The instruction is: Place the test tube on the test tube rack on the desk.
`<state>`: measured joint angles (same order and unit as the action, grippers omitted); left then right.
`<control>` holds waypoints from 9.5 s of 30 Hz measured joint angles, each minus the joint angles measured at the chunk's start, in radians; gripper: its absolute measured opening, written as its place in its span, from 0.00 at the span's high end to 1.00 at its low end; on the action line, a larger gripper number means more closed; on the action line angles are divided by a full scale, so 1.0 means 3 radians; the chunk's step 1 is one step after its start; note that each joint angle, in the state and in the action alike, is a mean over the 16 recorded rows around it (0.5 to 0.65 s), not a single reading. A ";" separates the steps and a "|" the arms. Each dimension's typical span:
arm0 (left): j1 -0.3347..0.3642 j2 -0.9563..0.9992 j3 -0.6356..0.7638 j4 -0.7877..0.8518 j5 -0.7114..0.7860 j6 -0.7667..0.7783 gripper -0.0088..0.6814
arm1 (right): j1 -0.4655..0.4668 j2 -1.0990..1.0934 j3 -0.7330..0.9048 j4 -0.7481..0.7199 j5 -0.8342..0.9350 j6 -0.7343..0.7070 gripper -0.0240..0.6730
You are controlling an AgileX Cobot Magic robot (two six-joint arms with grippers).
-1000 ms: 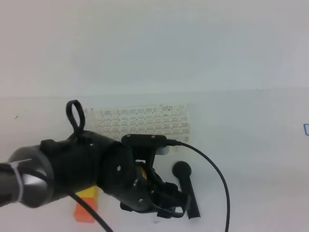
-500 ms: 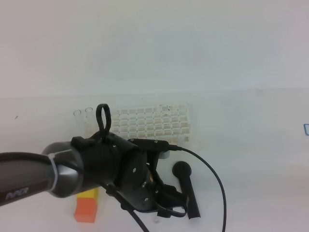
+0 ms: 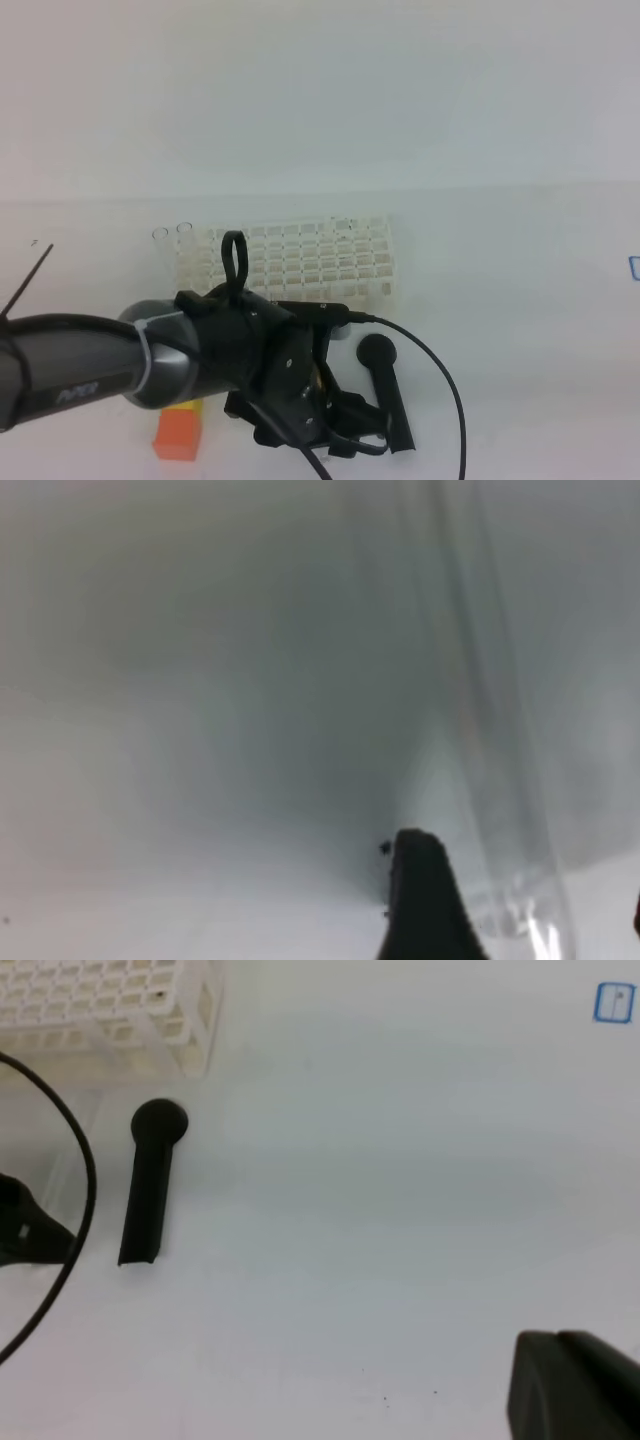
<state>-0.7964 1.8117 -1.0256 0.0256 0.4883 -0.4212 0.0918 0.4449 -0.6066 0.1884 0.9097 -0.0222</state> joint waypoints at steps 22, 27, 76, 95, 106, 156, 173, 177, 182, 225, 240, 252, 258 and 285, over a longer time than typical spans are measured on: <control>0.0001 0.0104 -0.0003 0.0098 0.0166 -0.0029 0.61 | 0.0000 0.0000 0.0000 -0.0005 0.0025 0.0000 0.97; 0.0001 0.0103 -0.0001 0.0100 0.0179 -0.0056 0.73 | 0.0000 0.0000 0.0000 -0.0005 0.0028 0.0000 0.97; 0.0001 -0.3185 0.1956 0.0708 -0.2613 0.0084 0.83 | 0.0000 0.0037 0.0000 0.2004 -0.0289 -0.2273 0.97; 0.0001 -0.3105 0.2531 0.0908 -0.3920 0.0207 0.83 | 0.0281 0.0582 -0.0070 0.3716 0.0048 -0.3904 0.58; 0.0001 -0.3097 0.2531 0.0959 -0.4092 0.0176 0.84 | 0.0444 0.1200 -0.0473 0.4269 0.0185 -0.4458 0.39; 0.0000 -0.3096 0.2530 0.0959 -0.4138 0.0174 0.87 | 0.2063 0.3468 -0.2118 0.4988 -0.0531 -0.5243 0.37; 0.0000 -0.3096 0.2530 0.0960 -0.4135 0.0174 0.83 | 0.2093 0.3473 -0.2127 0.4988 -0.0585 -0.5259 0.60; 0.0000 -0.3096 0.2530 0.0962 -0.4116 0.0173 0.83 | 0.2091 0.3476 -0.2127 0.4986 -0.0615 -0.5285 0.68; 0.0000 -0.3096 0.2530 0.0962 -0.4078 0.0173 0.83 | 0.2089 0.3480 -0.2127 0.4984 -0.0645 -0.5321 0.77; 0.0001 -0.5240 0.2531 0.0555 -0.0744 0.0377 0.99 | 0.2093 0.3487 -0.2191 0.5020 -0.1392 -0.5887 0.80; 0.0002 -0.5251 0.2552 0.0561 -0.0685 0.0310 0.99 | 0.2093 0.3487 -0.2191 0.5027 -0.1392 -0.5903 0.80; 0.0382 -0.5623 0.2949 0.0611 -0.0663 0.0312 0.99 | 0.2093 0.3487 -0.2191 0.5035 -0.1395 -0.5977 0.80; 0.0752 -0.5933 0.3198 0.0532 -0.0593 0.0312 0.99 | 0.2093 0.3487 -0.2192 0.5040 -0.1406 -0.6067 0.80; 0.1048 -0.6123 0.3405 0.0413 -0.0374 0.0313 0.99 | 0.2106 0.3528 -0.2200 0.4648 -0.1948 -0.5578 0.80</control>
<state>-0.4822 -0.0251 -0.0040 0.1494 0.3762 -0.3274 0.7236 1.5033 -1.2667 1.5826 0.3254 -1.6955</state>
